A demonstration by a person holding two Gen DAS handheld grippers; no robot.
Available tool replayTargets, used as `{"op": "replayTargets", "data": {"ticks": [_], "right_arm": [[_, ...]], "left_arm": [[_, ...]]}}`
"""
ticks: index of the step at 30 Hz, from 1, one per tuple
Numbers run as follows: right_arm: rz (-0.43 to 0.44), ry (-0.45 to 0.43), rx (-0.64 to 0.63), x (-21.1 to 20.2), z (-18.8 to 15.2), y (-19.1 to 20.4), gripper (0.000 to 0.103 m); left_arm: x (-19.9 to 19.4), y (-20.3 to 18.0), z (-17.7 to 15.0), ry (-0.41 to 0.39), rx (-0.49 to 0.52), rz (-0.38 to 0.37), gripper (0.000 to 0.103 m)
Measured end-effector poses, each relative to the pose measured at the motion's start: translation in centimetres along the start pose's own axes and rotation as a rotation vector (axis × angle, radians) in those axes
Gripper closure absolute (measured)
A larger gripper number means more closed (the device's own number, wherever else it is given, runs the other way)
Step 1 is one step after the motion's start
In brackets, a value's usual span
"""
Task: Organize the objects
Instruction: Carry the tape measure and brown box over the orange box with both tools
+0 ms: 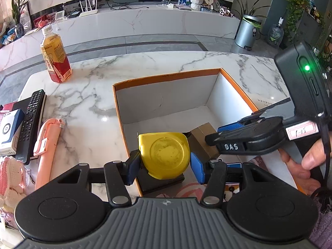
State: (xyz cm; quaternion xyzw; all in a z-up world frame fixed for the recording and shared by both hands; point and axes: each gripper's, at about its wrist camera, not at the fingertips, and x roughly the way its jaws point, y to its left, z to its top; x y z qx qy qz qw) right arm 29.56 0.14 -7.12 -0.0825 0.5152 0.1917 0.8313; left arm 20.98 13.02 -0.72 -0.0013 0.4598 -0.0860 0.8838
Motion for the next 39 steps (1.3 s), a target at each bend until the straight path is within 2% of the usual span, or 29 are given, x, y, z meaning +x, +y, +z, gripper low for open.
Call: {"op": "replayTargets", "data": {"ticks": [2,4,6,7,8,10,13,15,16,17,18,19,21,24,26,28,30,31,32,33,35,39], "right_arm": [[0.025,0.023,0.033,0.4,0.2,-0.3,0.062],[0.033,0.027,0.059,0.7,0.1,-0.7,0.063],[0.029,0.023,0.081,0.7,0.2,-1.0,0.069],[0.020,0.017,0.080,0.7,0.3,-1.0,0.077],[-0.002,0.011,0.065,0.6,0.3,-0.8,0.089],[-0.049,0.001,-0.004,0.5,0.2,0.1,0.103],[-0.078,-0.001,-0.067,0.6,0.1,1.0,0.103],[-0.025,0.005,0.013,0.4,0.4,0.0,0.096],[0.006,0.009,0.058,0.4,0.5,-0.5,0.089],[0.023,0.013,0.084,0.4,0.6,-0.9,0.070],[0.038,0.013,0.094,0.4,0.5,-1.0,0.061],[0.046,0.019,0.086,0.5,0.5,-0.9,0.058],[0.025,0.038,0.064,1.0,0.3,-0.3,0.058],[0.038,0.026,0.063,1.0,0.2,-0.2,0.058],[0.018,0.011,0.035,0.8,0.3,0.1,0.081],[-0.005,0.014,-0.002,0.7,0.4,0.4,0.087],[0.007,0.025,0.017,0.7,0.6,0.2,0.085],[0.025,0.025,0.041,0.6,0.6,-0.1,0.079],[0.036,0.024,0.055,0.5,0.5,-0.2,0.059],[0.042,0.016,0.054,0.4,0.4,-0.2,0.050],[0.020,0.026,0.029,0.8,0.1,0.3,0.052],[0.051,0.031,0.063,1.2,0.3,0.1,0.059]], "left_arm": [[-0.2,0.0,0.0,-0.002,-0.001,-0.001,0.042],[-0.2,0.0,0.0,-0.002,0.000,-0.002,0.042],[-0.3,0.0,0.0,-0.003,0.001,-0.002,0.042],[-0.3,0.0,0.0,-0.004,0.003,0.000,0.042],[-0.3,0.0,0.0,-0.007,0.004,0.002,0.042],[-0.4,0.1,0.1,-0.016,0.002,0.008,0.042],[-0.8,0.3,0.4,-0.030,-0.004,0.015,0.042],[-1.3,0.4,0.6,-0.038,-0.002,0.016,0.042],[-1.4,0.4,0.7,-0.041,0.000,0.017,0.042],[-1.5,0.4,0.7,-0.043,0.002,0.018,0.042],[-1.6,0.4,0.8,-0.044,0.005,0.019,0.042],[-1.6,0.4,0.8,-0.044,0.007,0.018,0.042],[-1.5,0.4,0.9,-0.045,0.006,0.017,0.042],[-1.3,0.5,0.9,-0.043,-0.004,0.013,0.042],[-1.3,0.5,0.9,-0.043,-0.006,0.011,0.042],[-1.3,0.6,0.9,-0.044,-0.008,0.010,0.042],[-1.3,0.6,0.9,-0.046,-0.012,0.008,0.042],[-1.3,0.6,1.0,-0.047,-0.012,0.008,0.042],[-1.4,0.6,1.0,-0.047,-0.012,0.007,0.042],[-1.3,0.5,0.9,-0.048,-0.009,0.006,0.042],[-1.3,0.5,1.0,-0.049,-0.008,0.004,0.042],[-1.2,0.6,1.0,-0.051,-0.017,-0.001,0.042]]}}
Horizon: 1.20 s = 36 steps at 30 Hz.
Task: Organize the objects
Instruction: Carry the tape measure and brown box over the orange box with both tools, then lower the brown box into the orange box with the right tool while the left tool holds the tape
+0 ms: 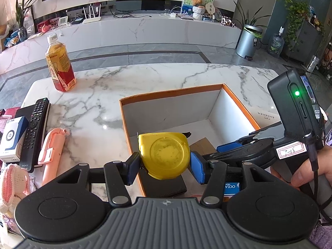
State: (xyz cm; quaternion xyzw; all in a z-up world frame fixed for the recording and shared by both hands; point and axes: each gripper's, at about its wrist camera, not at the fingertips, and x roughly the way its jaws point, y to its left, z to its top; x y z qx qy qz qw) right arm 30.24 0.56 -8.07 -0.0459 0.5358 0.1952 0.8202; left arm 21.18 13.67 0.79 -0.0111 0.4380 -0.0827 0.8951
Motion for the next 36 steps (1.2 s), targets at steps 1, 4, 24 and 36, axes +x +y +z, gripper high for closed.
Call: {"op": "replayTargets", "data": {"ticks": [1,4,24,36], "right_arm": [[-0.007,-0.002,-0.012,0.0,0.0,0.1,0.060],[-0.053,-0.015,-0.071,-0.3,-0.3,0.8,0.060],[-0.065,0.008,-0.394,-0.9,-0.1,1.8,0.070],[-0.138,0.182,-0.735,1.7,4.6,1.4,0.042]], "left_arm": [[0.0,0.0,0.0,0.000,0.000,-0.001,0.042],[0.1,0.2,0.0,-0.003,-0.004,-0.003,0.042],[0.4,0.3,0.1,-0.008,0.001,-0.005,0.042],[1.9,-0.1,0.5,0.016,0.031,-0.018,0.042]]}}
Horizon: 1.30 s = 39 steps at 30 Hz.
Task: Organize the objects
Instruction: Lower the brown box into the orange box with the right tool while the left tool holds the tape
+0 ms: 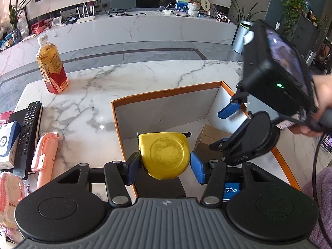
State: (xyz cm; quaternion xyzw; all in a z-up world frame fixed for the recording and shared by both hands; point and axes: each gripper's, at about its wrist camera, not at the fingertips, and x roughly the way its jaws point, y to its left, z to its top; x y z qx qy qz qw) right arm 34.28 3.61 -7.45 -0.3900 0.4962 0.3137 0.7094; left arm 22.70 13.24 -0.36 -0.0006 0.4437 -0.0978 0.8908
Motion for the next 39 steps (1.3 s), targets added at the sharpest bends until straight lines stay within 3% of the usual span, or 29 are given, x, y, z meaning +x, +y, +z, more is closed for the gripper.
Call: {"op": "replayTargets", "data": {"ticks": [3,5,7,13,16,19,23,29,32,35,39], "right_arm": [[0.075,0.063,0.008,1.2,0.7,-1.0,0.046],[0.076,0.064,-0.003,1.2,0.9,-1.1,0.058],[0.062,0.049,-0.019,1.0,0.9,-0.8,0.058],[-0.073,-0.155,-0.387,-0.6,-1.3,5.1,0.059],[-0.170,-0.204,-0.543,-0.1,-2.8,7.4,0.059],[-0.206,-0.211,-0.614,0.0,-3.7,8.8,0.058],[-0.136,-0.200,-0.594,-0.9,-3.8,9.0,0.058],[0.082,-0.140,-0.458,-2.0,-2.7,6.9,0.054],[0.105,-0.142,-0.402,-1.9,-2.2,6.0,0.056],[0.059,-0.170,-0.417,-1.8,-2.2,6.2,0.057],[-0.177,-0.292,-0.603,-1.5,-3.4,8.1,0.057]], "left_arm": [[0.3,0.0,0.0,0.009,0.002,-0.005,0.042],[0.5,0.0,0.0,0.013,0.004,-0.004,0.042],[0.6,0.1,0.0,0.014,0.002,-0.002,0.042],[0.6,0.5,0.0,0.013,-0.009,0.011,0.042],[0.6,0.1,0.1,0.018,0.002,0.020,0.042],[0.7,0.1,0.1,0.022,0.002,0.024,0.042],[0.7,-0.1,0.1,0.024,0.006,0.026,0.042],[0.5,-0.2,0.0,0.027,0.007,0.025,0.042],[0.4,-0.2,0.0,0.028,0.006,0.027,0.042],[0.4,-0.3,0.0,0.027,0.007,0.029,0.042],[0.4,0.0,0.2,0.015,-0.013,0.041,0.042]]}}
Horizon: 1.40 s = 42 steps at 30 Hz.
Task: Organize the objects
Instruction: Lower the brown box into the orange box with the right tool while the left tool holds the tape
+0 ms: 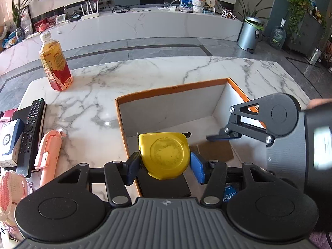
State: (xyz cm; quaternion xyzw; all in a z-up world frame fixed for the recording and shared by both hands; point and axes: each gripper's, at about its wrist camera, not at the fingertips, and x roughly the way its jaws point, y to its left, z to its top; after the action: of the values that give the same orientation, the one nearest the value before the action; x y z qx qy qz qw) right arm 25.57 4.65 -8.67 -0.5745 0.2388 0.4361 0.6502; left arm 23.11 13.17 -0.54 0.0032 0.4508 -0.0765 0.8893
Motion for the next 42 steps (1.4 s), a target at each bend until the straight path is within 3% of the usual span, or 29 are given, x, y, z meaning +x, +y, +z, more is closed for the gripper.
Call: {"op": "replayTargets", "data": {"ticks": [4,8,13,16,21,23,28,36,42], "right_arm": [[-0.117,-0.013,-0.111,1.9,-0.1,1.3,0.057],[-0.125,-0.009,-0.154,2.2,-0.4,2.1,0.056],[0.054,-0.004,-0.004,0.9,0.3,-0.3,0.051],[0.208,0.021,0.133,0.8,0.5,-2.5,0.052],[0.280,0.033,0.248,0.9,0.4,-5.6,0.052],[0.285,0.088,0.230,1.6,0.4,-6.5,0.050],[0.403,0.227,0.261,3.8,1.5,-8.3,0.049],[0.491,0.262,0.309,7.2,2.5,-9.8,0.051],[0.572,0.228,0.397,7.7,3.4,-10.4,0.068]], "left_arm": [[0.2,0.2,0.4,-0.013,-0.007,0.017,0.042],[0.4,0.1,0.5,-0.013,0.000,0.014,0.042],[0.5,0.1,0.4,-0.011,-0.007,0.006,0.042],[0.4,0.1,0.4,-0.010,-0.009,0.005,0.042],[0.5,0.0,0.3,-0.003,-0.004,0.002,0.042],[0.6,-0.1,0.2,0.004,0.009,-0.003,0.042],[1.2,-0.6,0.2,0.021,0.023,-0.030,0.042],[1.5,-0.2,0.4,0.020,0.004,-0.039,0.042],[1.9,-0.1,0.5,0.035,0.006,-0.034,0.042]]}}
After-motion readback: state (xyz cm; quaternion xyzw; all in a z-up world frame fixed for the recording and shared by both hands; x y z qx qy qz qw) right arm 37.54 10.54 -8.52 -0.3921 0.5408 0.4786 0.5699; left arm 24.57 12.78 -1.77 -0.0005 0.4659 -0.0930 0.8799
